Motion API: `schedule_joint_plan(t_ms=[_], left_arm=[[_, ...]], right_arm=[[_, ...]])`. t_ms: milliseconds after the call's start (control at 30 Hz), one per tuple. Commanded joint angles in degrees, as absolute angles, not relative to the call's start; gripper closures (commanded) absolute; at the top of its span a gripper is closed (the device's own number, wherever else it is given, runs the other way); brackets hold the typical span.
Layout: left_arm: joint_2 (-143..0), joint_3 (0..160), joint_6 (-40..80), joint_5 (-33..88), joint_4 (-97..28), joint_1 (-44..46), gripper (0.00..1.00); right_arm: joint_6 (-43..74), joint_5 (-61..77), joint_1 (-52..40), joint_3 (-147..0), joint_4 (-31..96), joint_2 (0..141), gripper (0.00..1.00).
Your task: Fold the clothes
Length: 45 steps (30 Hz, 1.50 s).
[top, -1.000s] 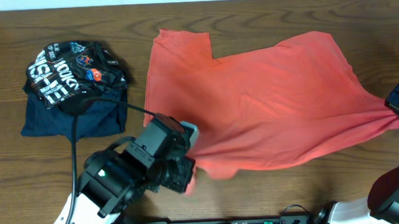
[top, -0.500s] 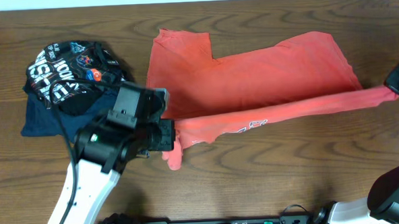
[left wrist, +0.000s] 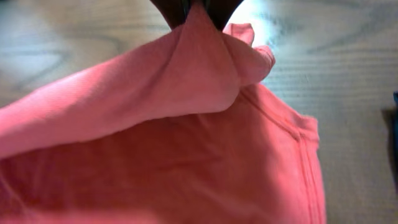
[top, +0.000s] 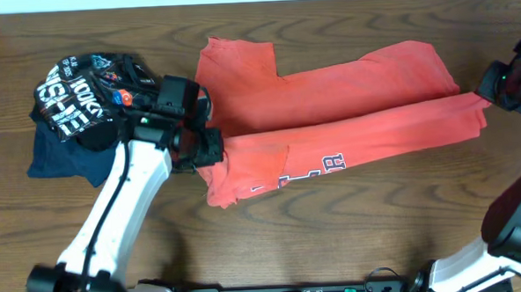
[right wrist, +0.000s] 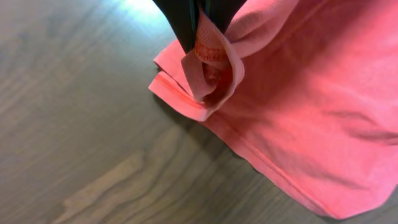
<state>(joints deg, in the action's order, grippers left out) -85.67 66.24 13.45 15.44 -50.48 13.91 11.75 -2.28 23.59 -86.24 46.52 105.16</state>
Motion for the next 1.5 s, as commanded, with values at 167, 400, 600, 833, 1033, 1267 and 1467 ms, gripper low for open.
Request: schedule_joint_plan(t_ms=[167, 400, 600, 833, 1033, 1267, 1467], left_arm=[[-93.19, 66.83, 12.71, 14.50, -44.31, 13.28, 0.94], [-94.45, 66.83, 12.73, 14.48, -41.01, 13.28, 0.94], [-94.45, 65.95, 12.73, 14.26, -40.91, 13.30, 0.94], [-94.45, 64.47, 12.71, 13.37, -40.60, 13.28, 0.42], [-93.08, 66.50, 12.71, 13.54, -40.60, 12.49, 0.38], [-91.39, 66.15, 12.71, 18.02, -45.84, 15.92, 0.38], [-91.77, 61.65, 12.69, 17.91, -43.66, 22.00, 0.38]], right_arm=[[9.96, -1.02, 20.49, -86.32, 40.84, 111.33, 0.99], [10.24, -1.02, 19.03, -86.32, 36.56, 114.87, 0.99], [10.68, -0.99, 18.26, -86.32, 32.56, 116.01, 0.99], [10.66, -1.56, 17.69, -86.35, 29.98, 115.87, 0.65], [10.68, -4.60, 19.62, -86.35, 36.03, 115.20, 0.57], [11.31, -11.22, 23.77, -85.38, 51.51, 115.24, 0.55], [11.97, -9.19, 27.35, -81.19, 50.06, 115.24, 0.54]])
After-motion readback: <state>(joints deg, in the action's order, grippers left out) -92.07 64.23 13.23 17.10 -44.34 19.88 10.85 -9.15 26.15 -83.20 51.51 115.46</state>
